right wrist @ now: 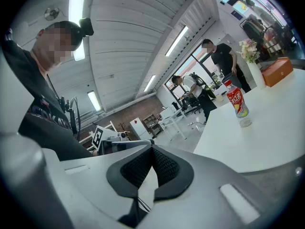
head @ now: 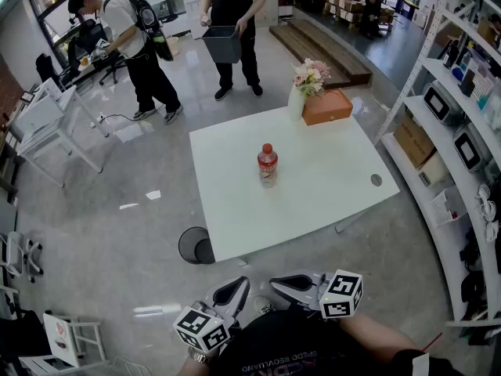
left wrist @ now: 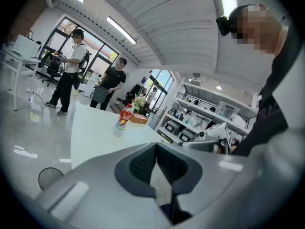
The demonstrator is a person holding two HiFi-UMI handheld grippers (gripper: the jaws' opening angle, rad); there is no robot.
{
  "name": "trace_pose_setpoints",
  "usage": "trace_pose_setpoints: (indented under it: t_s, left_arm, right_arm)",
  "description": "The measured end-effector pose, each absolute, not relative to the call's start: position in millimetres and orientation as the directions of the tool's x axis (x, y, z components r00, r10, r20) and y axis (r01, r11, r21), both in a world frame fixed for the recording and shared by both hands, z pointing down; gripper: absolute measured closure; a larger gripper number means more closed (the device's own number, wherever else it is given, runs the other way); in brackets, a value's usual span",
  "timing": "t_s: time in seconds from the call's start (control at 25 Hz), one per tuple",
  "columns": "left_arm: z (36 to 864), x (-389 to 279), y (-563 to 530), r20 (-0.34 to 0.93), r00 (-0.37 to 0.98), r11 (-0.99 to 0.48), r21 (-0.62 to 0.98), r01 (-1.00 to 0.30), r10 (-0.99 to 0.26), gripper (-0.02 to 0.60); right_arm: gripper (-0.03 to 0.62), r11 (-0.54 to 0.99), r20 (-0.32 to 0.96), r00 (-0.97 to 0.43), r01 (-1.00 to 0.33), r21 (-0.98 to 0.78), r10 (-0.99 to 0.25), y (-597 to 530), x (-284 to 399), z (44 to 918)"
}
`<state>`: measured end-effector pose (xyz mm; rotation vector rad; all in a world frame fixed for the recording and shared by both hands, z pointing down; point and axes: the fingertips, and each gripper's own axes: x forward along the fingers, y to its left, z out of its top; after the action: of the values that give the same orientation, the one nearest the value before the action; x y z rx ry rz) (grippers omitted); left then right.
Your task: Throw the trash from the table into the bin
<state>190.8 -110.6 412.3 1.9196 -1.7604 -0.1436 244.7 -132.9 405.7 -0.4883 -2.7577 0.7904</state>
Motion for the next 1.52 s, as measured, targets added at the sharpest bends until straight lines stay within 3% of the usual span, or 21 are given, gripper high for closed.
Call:
trace_pose_setpoints:
  t_s: [0.76,1.12,1.52]
  left_arm:
    - [412,183,-103,0.263,0.127,0.003,0.444,-0.896,-0.956,0.574]
    - [415,180,-103,0.262,0.119,0.016,0.462,-0.887,-0.958,0.574]
    - [415,156,-110,0.281,0.012,0.124,0.459,-0.880,-0.959,0.574]
  right_arm:
    - [0.594,0.806,0.120,-0.914,0.272,-0.525,0.386,-131,238,402]
    - [0.594,0.829,0.125,-0.945,0.194,-0.524,0.301,-167,229,396]
    - [0.558,0.857,0.115,-0.965,0.149,-0.493,0.234,-245,189,386]
